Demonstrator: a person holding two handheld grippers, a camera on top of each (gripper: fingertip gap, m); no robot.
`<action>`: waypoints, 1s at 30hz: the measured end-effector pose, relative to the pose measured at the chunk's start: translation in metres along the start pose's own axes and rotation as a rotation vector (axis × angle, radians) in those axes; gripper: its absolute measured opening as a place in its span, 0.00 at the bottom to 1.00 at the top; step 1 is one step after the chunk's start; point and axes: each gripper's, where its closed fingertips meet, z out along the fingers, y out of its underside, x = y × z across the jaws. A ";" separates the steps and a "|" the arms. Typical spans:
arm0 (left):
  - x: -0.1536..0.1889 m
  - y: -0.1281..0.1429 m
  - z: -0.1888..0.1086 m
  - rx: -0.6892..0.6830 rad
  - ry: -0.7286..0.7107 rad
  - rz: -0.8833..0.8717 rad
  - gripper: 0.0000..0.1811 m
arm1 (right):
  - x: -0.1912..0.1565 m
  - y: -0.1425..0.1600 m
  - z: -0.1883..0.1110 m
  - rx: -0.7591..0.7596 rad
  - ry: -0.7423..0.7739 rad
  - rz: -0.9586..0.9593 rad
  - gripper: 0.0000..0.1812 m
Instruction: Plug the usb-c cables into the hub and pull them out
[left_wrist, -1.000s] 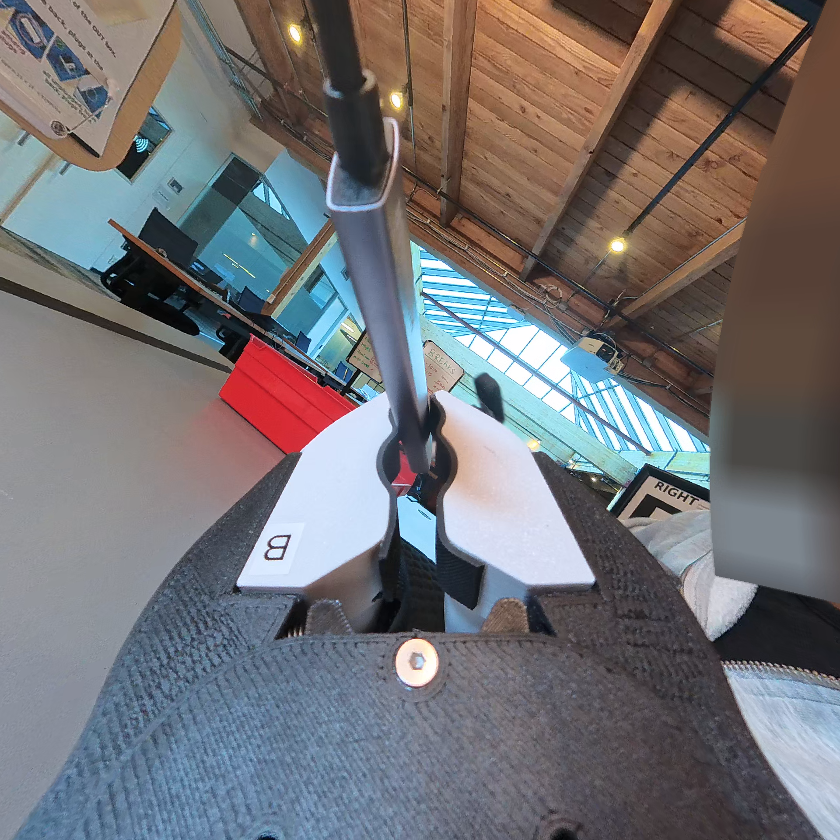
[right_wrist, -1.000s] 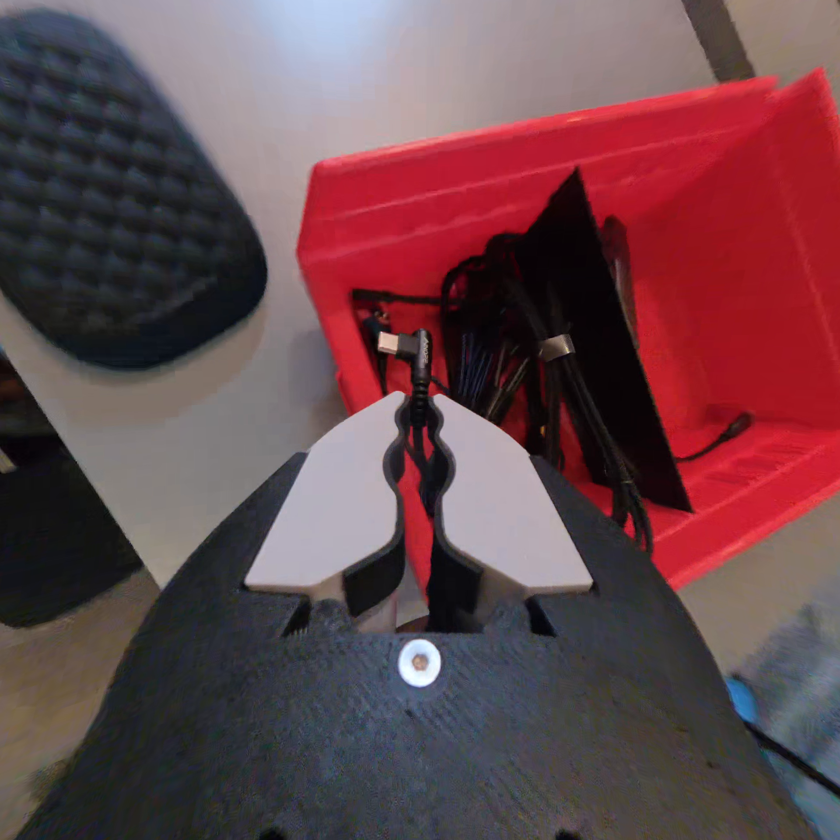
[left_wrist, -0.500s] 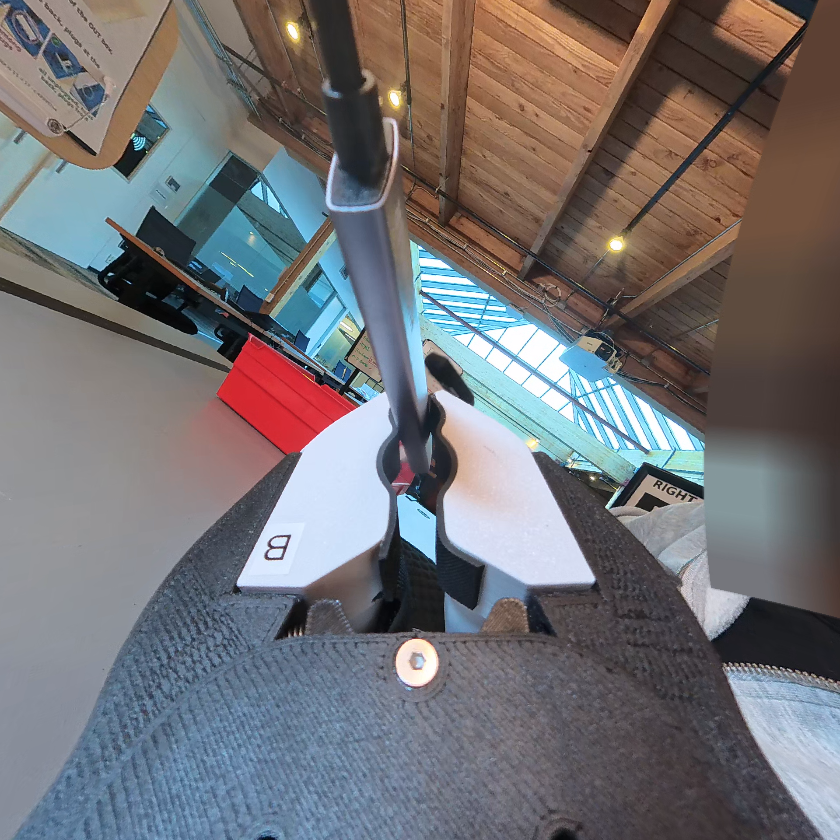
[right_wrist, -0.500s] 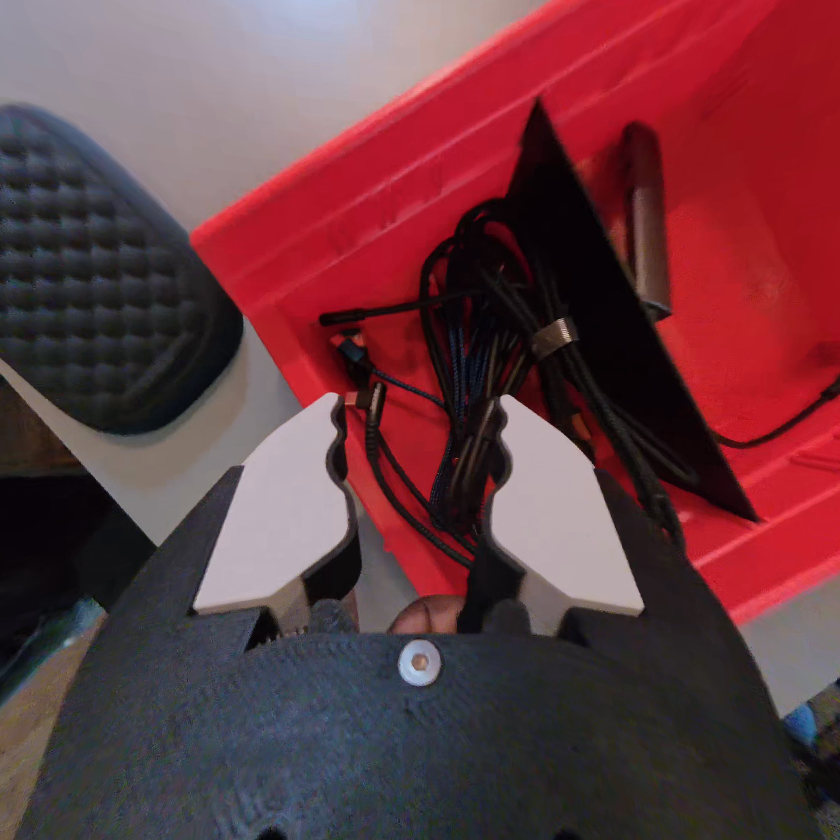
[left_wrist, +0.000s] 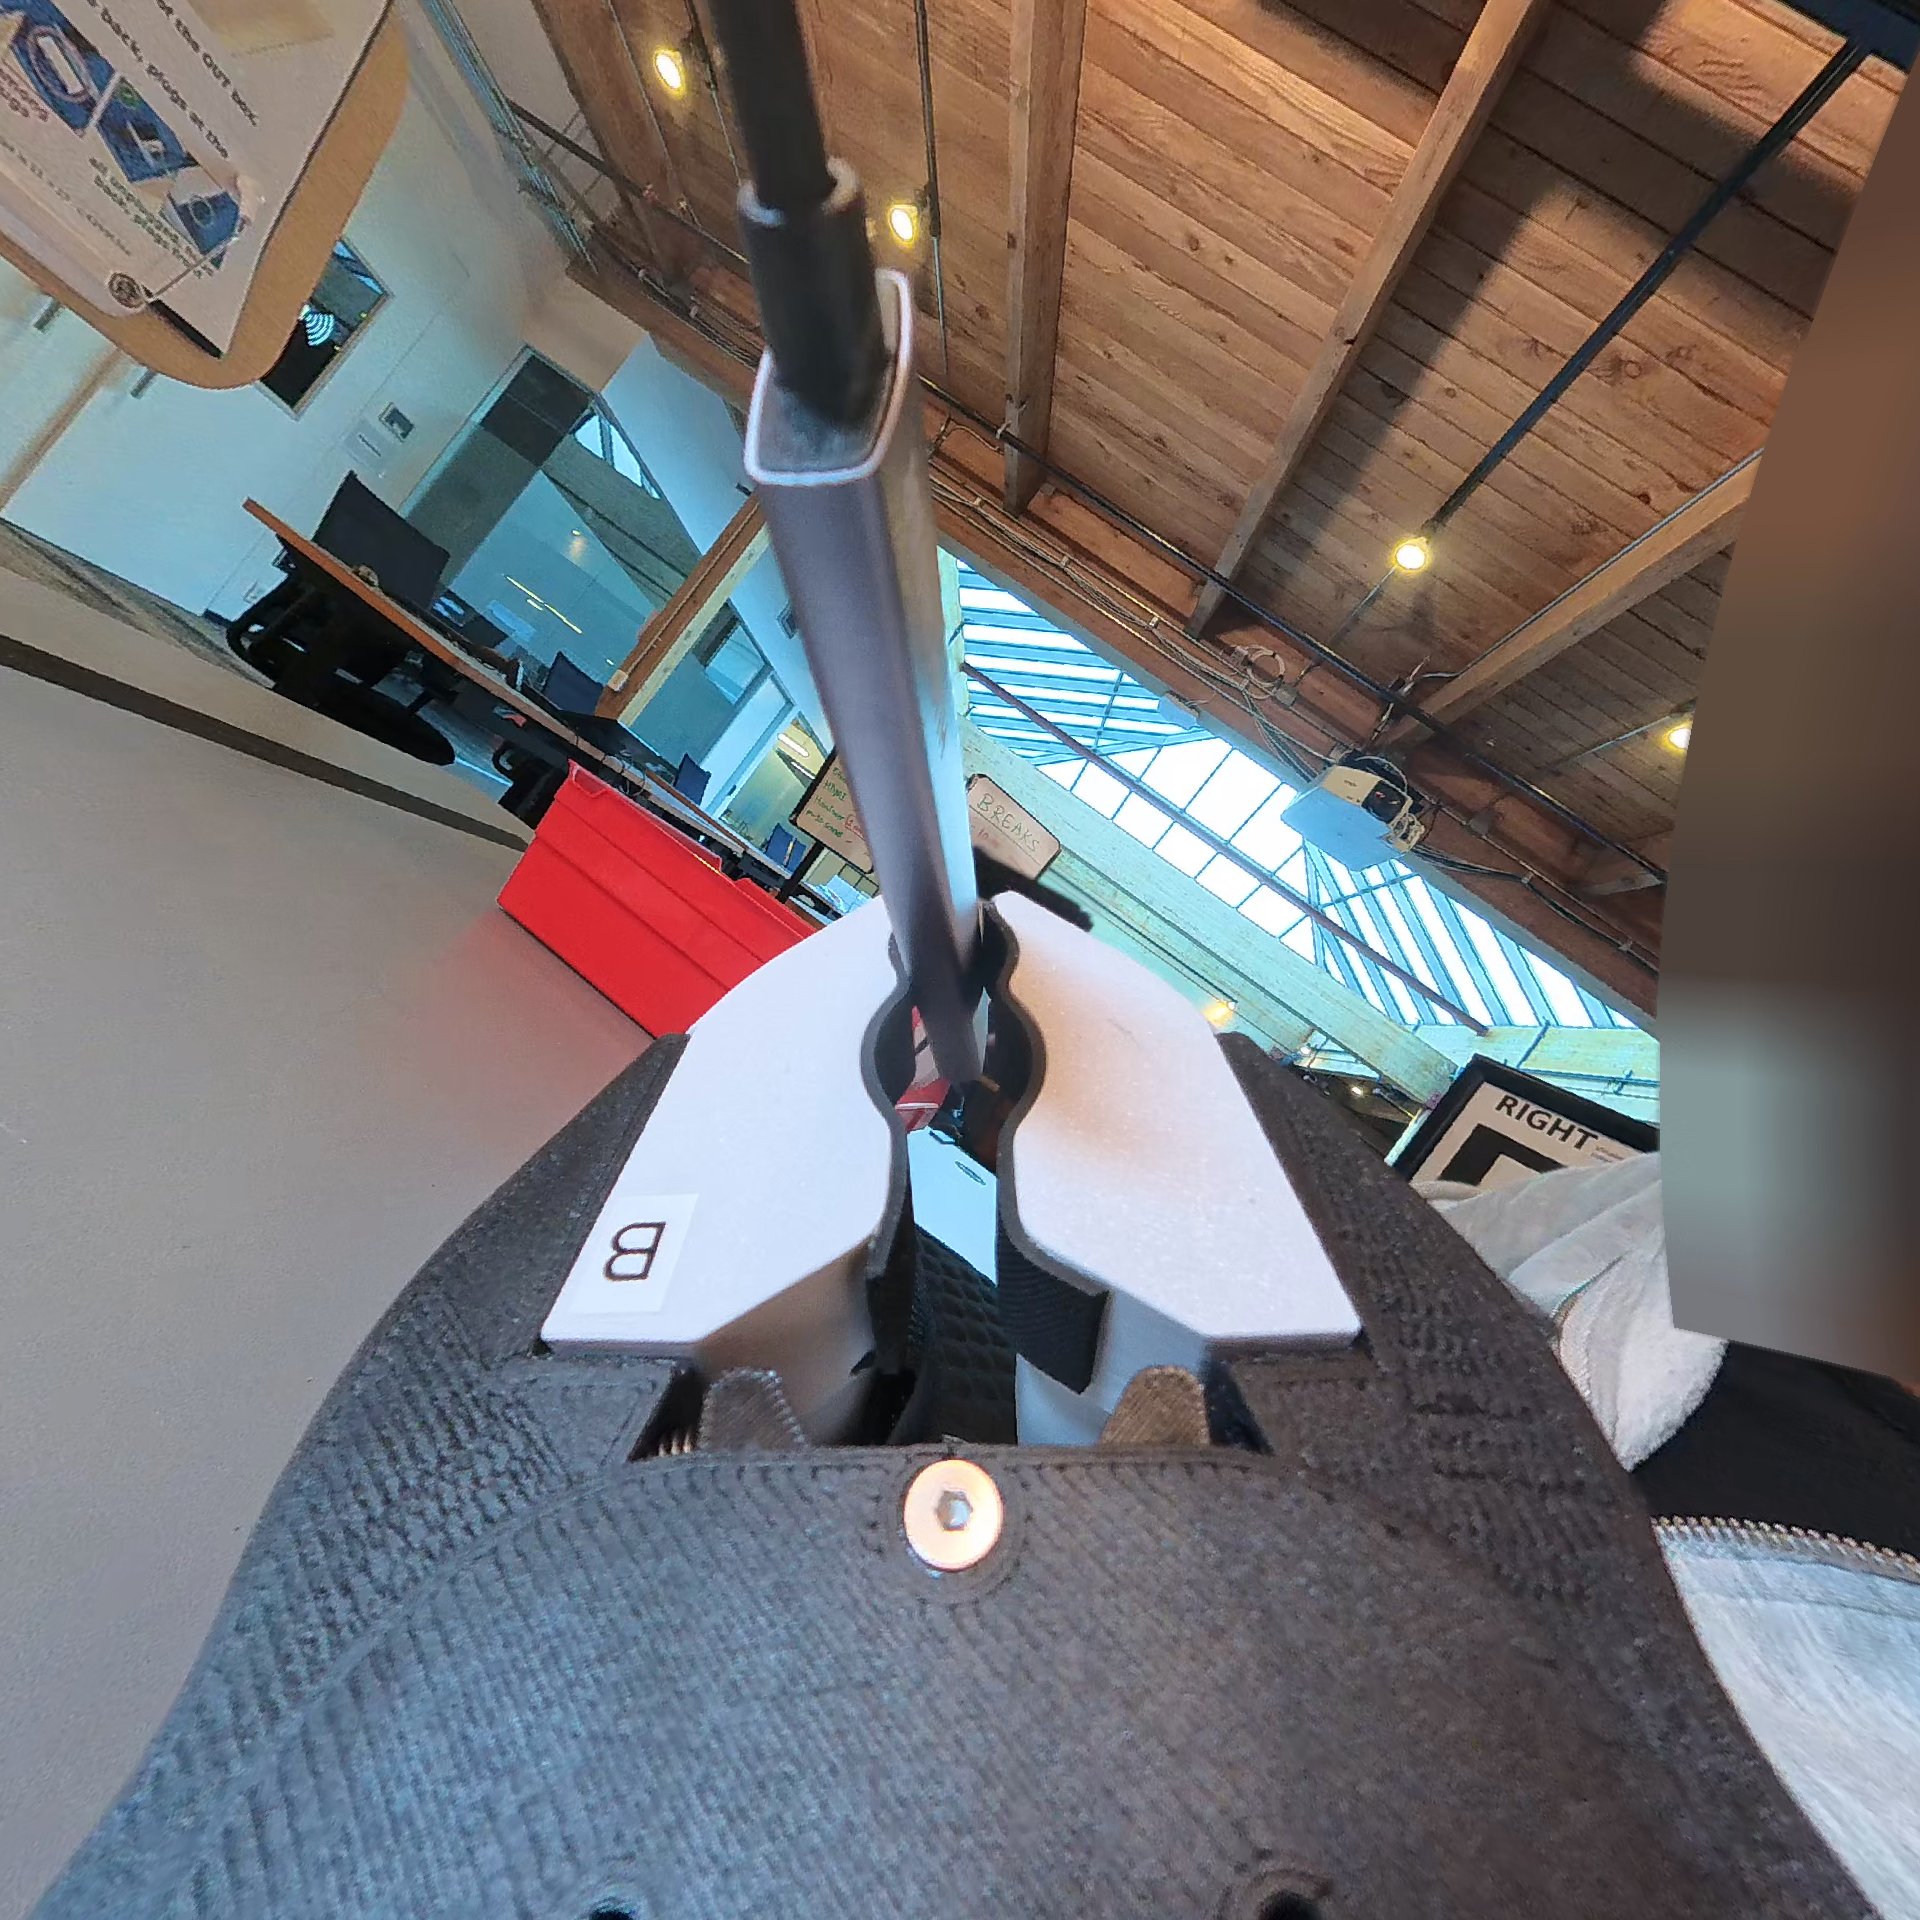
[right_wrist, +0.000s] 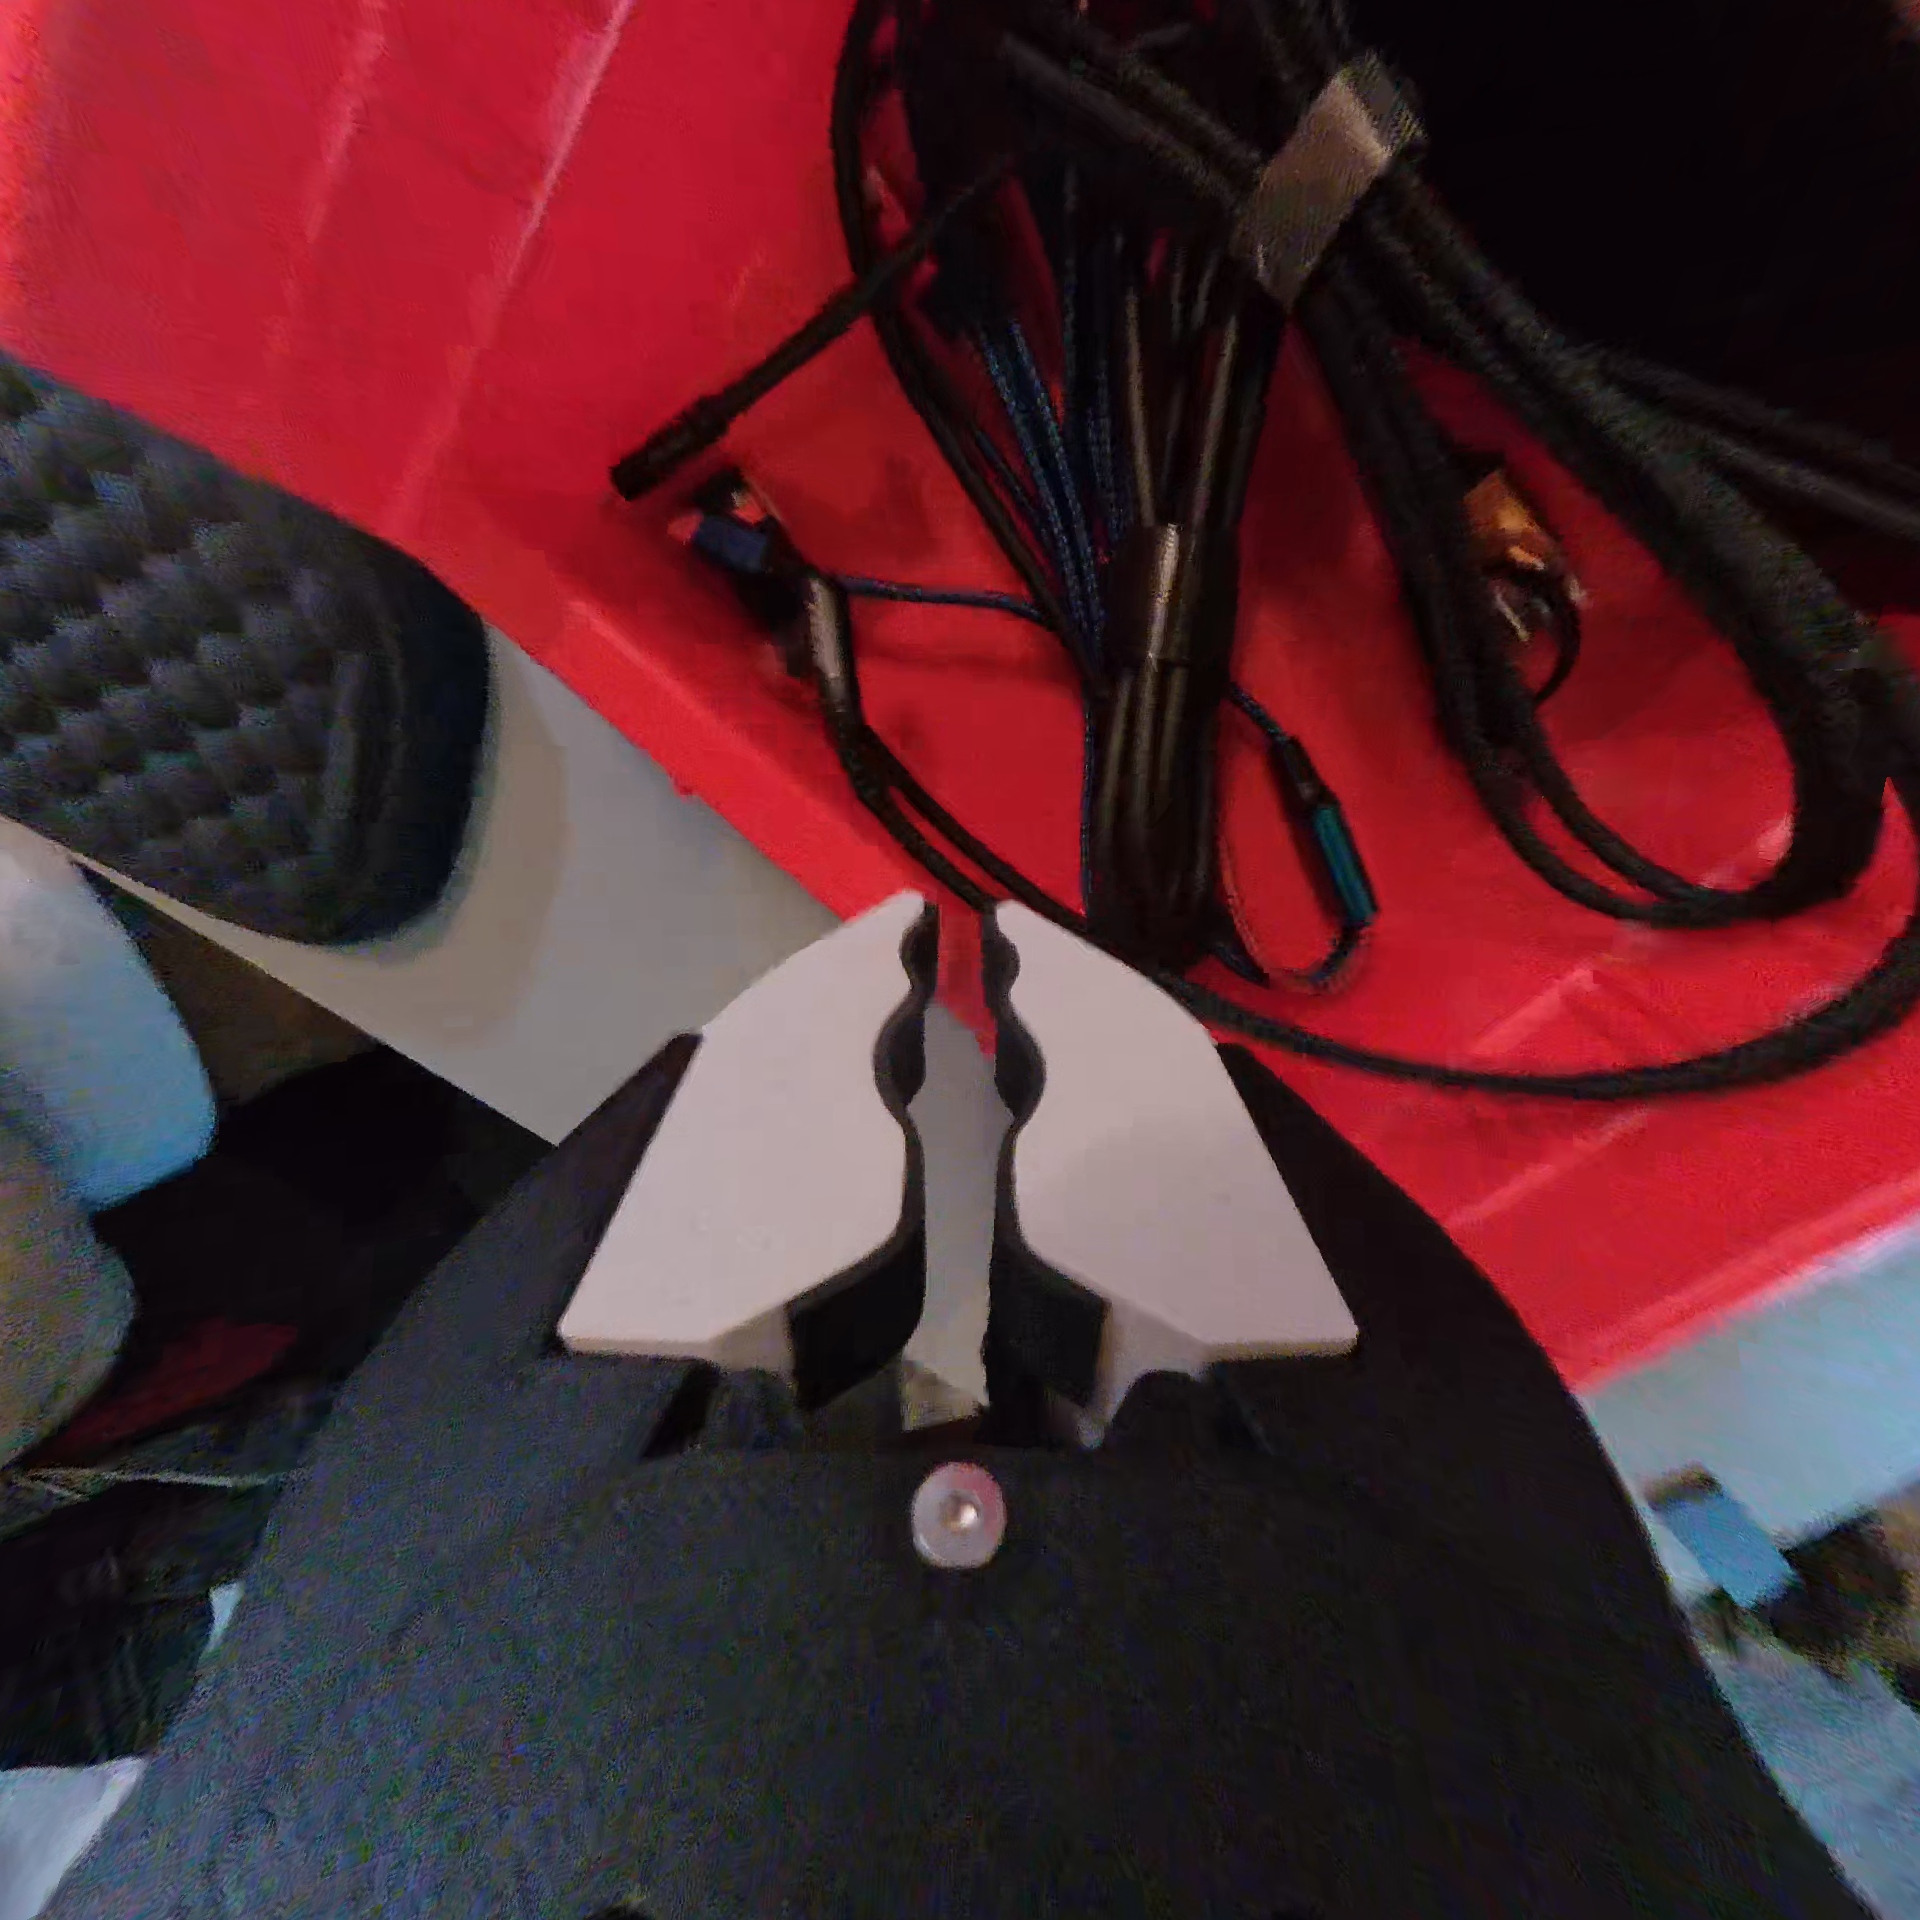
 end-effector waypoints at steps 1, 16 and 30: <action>0.000 0.000 0.000 -0.001 -0.001 0.000 0.06 | -0.001 -0.006 0.002 0.036 -0.019 0.035 0.02; 0.016 0.031 0.013 -0.180 0.034 0.187 0.05 | -0.165 -0.121 -0.091 0.953 -0.125 -0.338 0.16; 0.035 0.070 0.018 -0.401 0.132 0.327 0.05 | -0.396 -0.184 -0.004 0.939 -0.475 -0.803 0.09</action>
